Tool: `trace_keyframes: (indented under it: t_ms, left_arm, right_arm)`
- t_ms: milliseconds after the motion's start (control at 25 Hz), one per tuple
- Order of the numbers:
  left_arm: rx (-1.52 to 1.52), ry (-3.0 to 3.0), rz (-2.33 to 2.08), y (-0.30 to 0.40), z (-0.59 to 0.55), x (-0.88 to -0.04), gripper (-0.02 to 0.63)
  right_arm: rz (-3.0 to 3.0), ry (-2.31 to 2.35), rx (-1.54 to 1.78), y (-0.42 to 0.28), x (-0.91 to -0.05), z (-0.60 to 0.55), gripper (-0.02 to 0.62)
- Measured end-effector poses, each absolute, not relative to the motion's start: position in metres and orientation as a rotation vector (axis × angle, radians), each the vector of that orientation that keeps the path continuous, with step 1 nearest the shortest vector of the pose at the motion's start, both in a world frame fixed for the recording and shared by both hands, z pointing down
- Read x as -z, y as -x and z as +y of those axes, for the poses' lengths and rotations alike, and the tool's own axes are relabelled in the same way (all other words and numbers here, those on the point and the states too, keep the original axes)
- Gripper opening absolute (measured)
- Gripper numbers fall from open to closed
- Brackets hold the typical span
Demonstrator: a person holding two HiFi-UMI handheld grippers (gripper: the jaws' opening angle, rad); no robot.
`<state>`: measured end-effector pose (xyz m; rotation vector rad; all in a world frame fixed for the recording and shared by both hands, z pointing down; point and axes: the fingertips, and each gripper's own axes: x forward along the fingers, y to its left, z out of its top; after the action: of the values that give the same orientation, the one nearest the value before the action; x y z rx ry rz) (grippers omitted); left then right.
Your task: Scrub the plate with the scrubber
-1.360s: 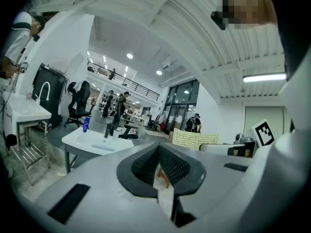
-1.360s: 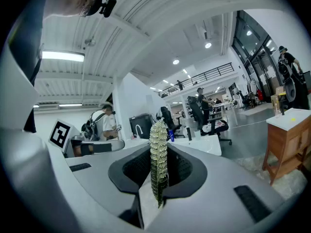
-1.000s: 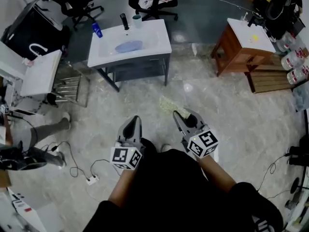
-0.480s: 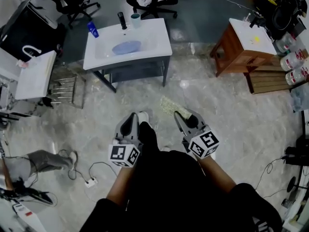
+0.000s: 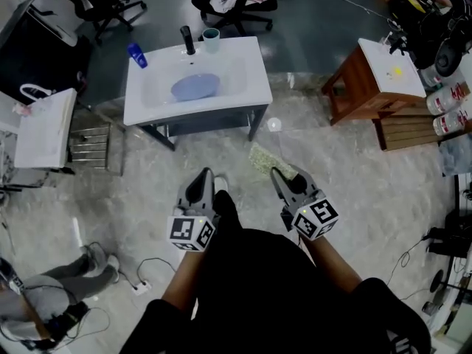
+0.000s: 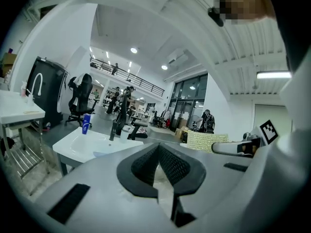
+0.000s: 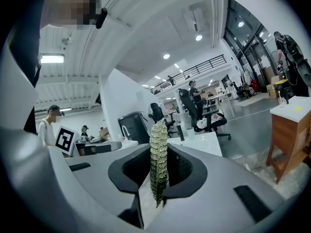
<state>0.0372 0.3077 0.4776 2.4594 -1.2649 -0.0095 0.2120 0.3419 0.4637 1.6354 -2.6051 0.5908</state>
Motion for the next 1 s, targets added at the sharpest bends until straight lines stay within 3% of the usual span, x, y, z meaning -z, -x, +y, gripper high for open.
trace_keyframes:
  t_ms: [520, 1000]
  left_arm:
    - [0.054, -2.418, -1.271, 0.024, 0.153, -0.481, 0.005]
    - [0.013, -2.329, -1.266, 0.075, 0.087, -0.521, 0.005]
  right_arm:
    - [-2.531, -1.602, -0.614, -0.159, -0.463, 0.182, 0.061]
    - [-2.504, -1.522, -0.649, -0.115, -0.477, 0.103, 0.061]
